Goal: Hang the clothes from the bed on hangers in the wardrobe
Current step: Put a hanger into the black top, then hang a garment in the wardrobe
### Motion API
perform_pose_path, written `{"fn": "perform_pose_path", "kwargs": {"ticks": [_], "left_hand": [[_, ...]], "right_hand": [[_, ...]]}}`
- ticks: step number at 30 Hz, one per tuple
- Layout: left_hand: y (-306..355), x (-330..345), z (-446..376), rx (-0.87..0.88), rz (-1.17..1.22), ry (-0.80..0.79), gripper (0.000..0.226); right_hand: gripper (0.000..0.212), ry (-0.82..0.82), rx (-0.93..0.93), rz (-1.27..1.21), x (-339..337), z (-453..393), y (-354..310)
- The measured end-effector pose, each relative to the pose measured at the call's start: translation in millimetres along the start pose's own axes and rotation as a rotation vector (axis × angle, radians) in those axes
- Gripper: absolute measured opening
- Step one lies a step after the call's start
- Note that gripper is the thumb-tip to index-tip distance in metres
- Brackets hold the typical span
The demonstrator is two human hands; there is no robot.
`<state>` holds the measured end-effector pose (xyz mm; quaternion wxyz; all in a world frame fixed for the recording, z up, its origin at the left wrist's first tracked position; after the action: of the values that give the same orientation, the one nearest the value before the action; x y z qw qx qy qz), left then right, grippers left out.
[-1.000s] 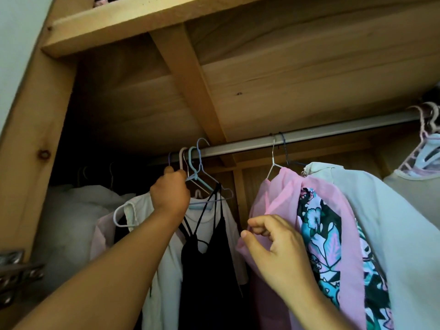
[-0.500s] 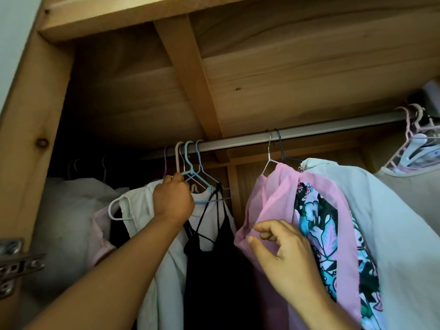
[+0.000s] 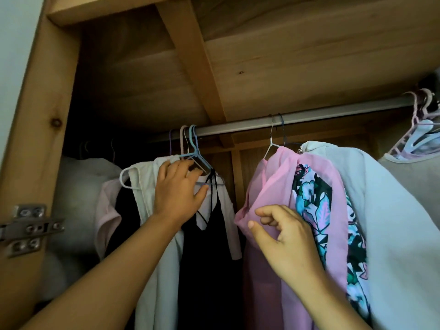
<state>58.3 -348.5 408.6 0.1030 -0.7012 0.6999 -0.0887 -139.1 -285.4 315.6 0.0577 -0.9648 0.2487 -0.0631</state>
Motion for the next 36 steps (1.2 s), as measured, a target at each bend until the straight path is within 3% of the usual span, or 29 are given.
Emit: {"fn": "perform_pose_path", "kwargs": {"ticks": [3, 6, 14, 17, 22, 25, 29, 36], "left_hand": [[8, -25, 34, 0.002, 0.139, 0.048, 0.042], [13, -57, 75, -0.125, 0.262, 0.027, 0.042], [26, -162, 225, -0.340, 0.418, -0.373, 0.042], [24, -221, 285, -0.444, 0.328, -0.533, 0.033], [15, -346, 382, -0.638, 0.070, -0.828, 0.039], [7, -435, 433, -0.783, -0.111, -0.909, 0.045], [6, -563, 494, -0.956, -0.394, -0.999, 0.046], [37, -789, 554, -1.371, -0.783, -0.938, 0.036]], "right_hand": [[0.018, -0.024, 0.017, -0.043, -7, 8, -8], [0.018, -0.058, 0.061, -0.101, -15, 22, -15], [0.029, -0.285, 0.152, -0.387, -13, 113, -67], [0.027, -0.427, 0.170, -0.522, -4, 170, -98], [0.023, -0.689, 0.257, -0.786, 18, 262, -174], [0.020, -0.835, 0.269, -0.997, 26, 316, -241], [0.018, -1.035, 0.197, -1.243, 25, 380, -342], [0.022, -1.305, 0.073, -1.597, 4, 472, -540]]}}
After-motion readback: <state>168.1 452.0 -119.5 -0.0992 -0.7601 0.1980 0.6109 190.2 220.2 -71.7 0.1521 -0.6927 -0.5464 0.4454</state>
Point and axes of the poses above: each hand's wrist, its own z-axis away from the middle knuckle, its own x-axis out of the palm, y = z × x, the point moved 3 cm from there along -z, towards the middle knuckle, and after that the axes turned 14 degrees about -z, right-handed, at the moved point
